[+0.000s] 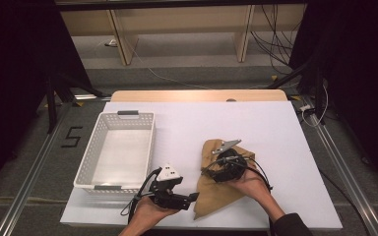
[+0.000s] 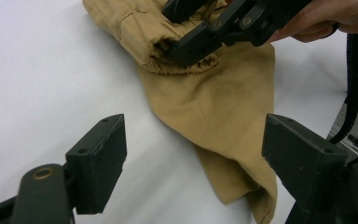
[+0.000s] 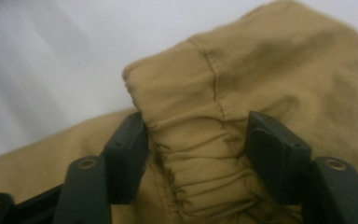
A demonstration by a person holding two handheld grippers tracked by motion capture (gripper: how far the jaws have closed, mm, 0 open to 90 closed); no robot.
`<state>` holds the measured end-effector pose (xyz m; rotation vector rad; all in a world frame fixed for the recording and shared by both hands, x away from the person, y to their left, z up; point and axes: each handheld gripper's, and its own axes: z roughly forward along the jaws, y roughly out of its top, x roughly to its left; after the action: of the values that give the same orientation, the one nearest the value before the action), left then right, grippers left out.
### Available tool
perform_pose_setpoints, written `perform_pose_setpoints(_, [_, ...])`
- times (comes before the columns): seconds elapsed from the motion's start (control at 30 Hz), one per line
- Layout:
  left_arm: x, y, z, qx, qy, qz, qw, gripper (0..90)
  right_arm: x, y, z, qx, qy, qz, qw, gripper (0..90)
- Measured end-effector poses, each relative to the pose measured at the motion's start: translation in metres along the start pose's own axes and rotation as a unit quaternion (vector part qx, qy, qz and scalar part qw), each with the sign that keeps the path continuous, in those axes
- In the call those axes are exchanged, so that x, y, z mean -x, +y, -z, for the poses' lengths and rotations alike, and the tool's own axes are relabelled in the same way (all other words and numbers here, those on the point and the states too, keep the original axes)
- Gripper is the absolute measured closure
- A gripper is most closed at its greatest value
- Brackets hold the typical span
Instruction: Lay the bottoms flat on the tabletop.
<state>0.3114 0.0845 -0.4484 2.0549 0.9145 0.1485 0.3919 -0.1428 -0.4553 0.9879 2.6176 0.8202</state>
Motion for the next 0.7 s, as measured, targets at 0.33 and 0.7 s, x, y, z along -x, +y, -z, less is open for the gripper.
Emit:
perform_pose_setpoints(0.33, [0.0, 0.0, 0.0, 0.0, 0.001, 0.001, 1.0, 22.2, 0.0, 0.0, 0.0, -0.004, -0.006, 0.004, 1.0, 62.0])
perform_pose_setpoints(0.7, [0.0, 0.0, -0.001, 0.0, 0.002, 0.002, 1.0, 22.4, 0.04, 0.007, 0.038, 0.081, -0.051, -0.063, 0.9934, 82.7])
